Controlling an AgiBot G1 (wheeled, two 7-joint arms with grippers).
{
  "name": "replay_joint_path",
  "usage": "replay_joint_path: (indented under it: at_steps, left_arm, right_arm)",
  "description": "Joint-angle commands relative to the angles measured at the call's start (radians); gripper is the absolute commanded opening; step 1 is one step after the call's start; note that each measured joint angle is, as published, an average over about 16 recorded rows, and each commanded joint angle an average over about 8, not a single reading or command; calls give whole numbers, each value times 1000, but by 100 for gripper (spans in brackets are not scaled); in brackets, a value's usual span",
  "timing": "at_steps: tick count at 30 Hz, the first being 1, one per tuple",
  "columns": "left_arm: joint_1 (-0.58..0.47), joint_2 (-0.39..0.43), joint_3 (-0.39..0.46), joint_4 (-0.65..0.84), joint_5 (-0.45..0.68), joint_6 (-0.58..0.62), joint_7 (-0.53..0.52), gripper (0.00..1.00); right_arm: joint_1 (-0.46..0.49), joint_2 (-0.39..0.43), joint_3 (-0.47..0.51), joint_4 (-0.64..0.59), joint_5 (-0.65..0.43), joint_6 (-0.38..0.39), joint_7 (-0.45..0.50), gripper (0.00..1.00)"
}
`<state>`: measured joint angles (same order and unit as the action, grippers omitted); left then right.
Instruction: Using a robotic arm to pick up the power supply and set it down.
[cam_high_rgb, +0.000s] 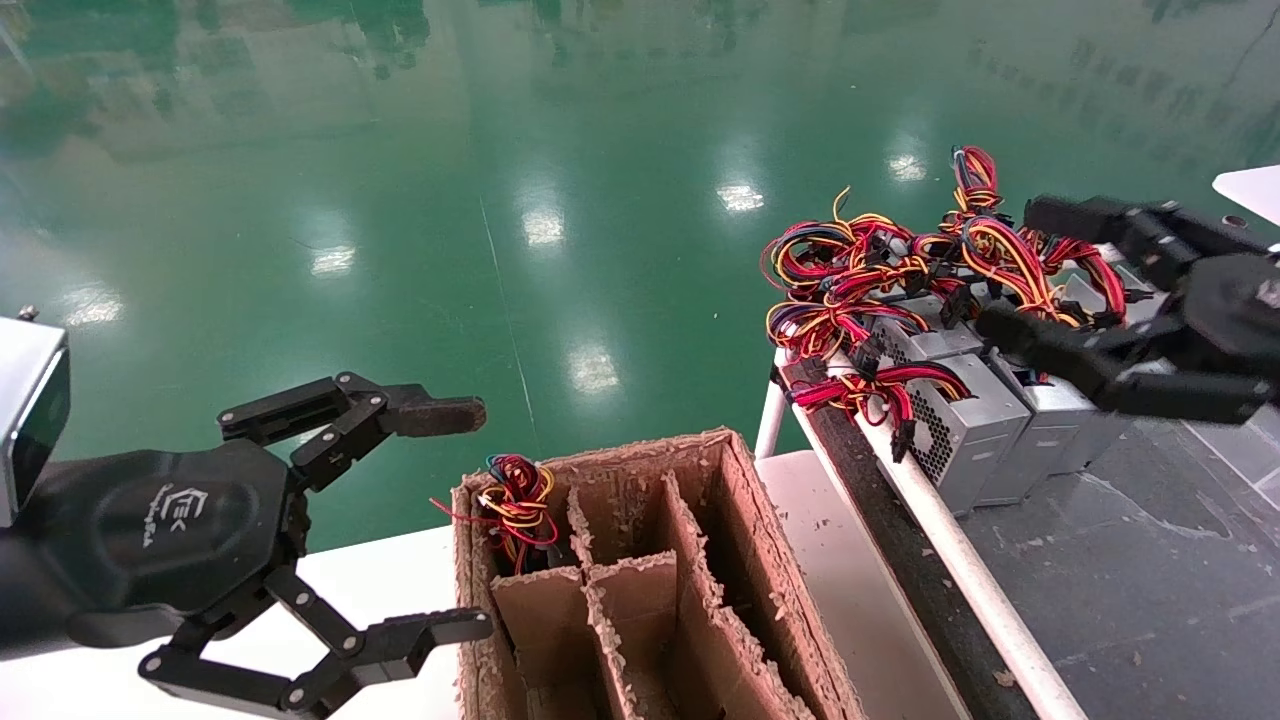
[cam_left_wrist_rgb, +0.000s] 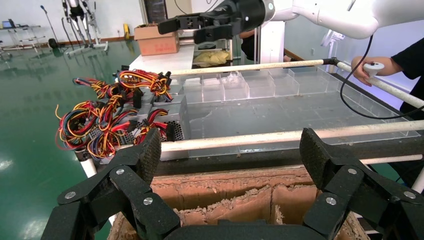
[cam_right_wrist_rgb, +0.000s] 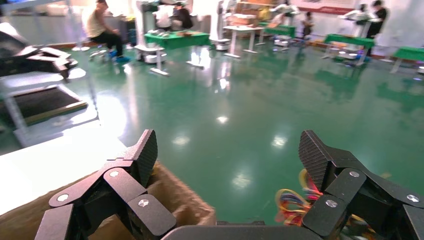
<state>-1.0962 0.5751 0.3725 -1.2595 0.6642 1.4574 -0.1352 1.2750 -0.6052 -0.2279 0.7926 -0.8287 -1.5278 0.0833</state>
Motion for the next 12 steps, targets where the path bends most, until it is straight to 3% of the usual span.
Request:
replay_joint_path:
  at_steps: [1, 12]
  left_arm:
    - [0, 0, 0, 0, 0, 0, 0, 100]
    - [0, 0, 0, 0, 0, 0, 0, 100]
  right_arm:
    - [-17, -1, -4, 43, 8, 3, 9, 100]
    - [-100, -3, -26, 246, 49, 16, 52, 100]
